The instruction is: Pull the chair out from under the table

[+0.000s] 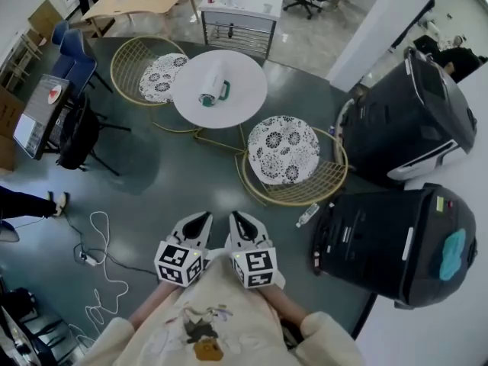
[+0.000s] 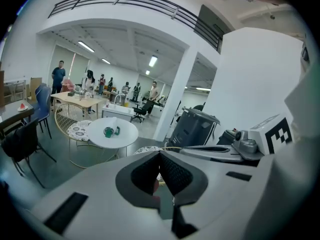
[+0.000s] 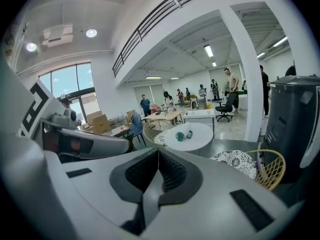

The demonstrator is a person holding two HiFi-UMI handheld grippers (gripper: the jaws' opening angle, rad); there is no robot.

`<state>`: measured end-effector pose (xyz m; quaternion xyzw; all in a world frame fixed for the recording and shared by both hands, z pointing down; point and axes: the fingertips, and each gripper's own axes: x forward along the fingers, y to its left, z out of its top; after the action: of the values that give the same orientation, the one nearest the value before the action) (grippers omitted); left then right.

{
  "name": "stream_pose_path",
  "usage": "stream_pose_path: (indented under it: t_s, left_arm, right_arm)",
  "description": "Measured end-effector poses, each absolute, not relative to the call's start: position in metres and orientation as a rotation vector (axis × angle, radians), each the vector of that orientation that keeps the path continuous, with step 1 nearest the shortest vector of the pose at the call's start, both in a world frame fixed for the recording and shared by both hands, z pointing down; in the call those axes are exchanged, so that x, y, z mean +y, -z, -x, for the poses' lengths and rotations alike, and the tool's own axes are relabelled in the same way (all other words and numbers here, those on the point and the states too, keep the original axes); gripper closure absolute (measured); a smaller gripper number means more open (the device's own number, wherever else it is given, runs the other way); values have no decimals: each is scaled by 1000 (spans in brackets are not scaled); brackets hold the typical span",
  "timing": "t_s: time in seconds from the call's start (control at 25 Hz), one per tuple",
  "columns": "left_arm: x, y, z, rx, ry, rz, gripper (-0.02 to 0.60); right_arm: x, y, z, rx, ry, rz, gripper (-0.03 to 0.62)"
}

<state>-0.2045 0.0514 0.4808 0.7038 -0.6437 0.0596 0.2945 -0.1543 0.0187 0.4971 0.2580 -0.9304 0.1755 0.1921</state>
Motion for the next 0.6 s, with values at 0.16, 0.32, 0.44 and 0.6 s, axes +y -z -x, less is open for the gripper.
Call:
stream_pose_path:
  t_s: [0.16,0.32,0.44,0.6]
  left_arm:
    - [16,-480,193,-1693,-193,-1897,580]
    - [-11,-489,181,-1614,-247,-1934,580]
    - [-23,-498,167,-1537,-301,-1970,580]
    - [-43,-500,164,-1517,-340,-2005,580]
  right_arm:
    - [-23,-508,135,-2579,-546,-797,585]
    - [-52,-523,117,-2544,-550,-840,585]
    - [-69,-530,102,-2526,-525,-860,583]
    - [-91,-543,83,-2482,-525,-893,583]
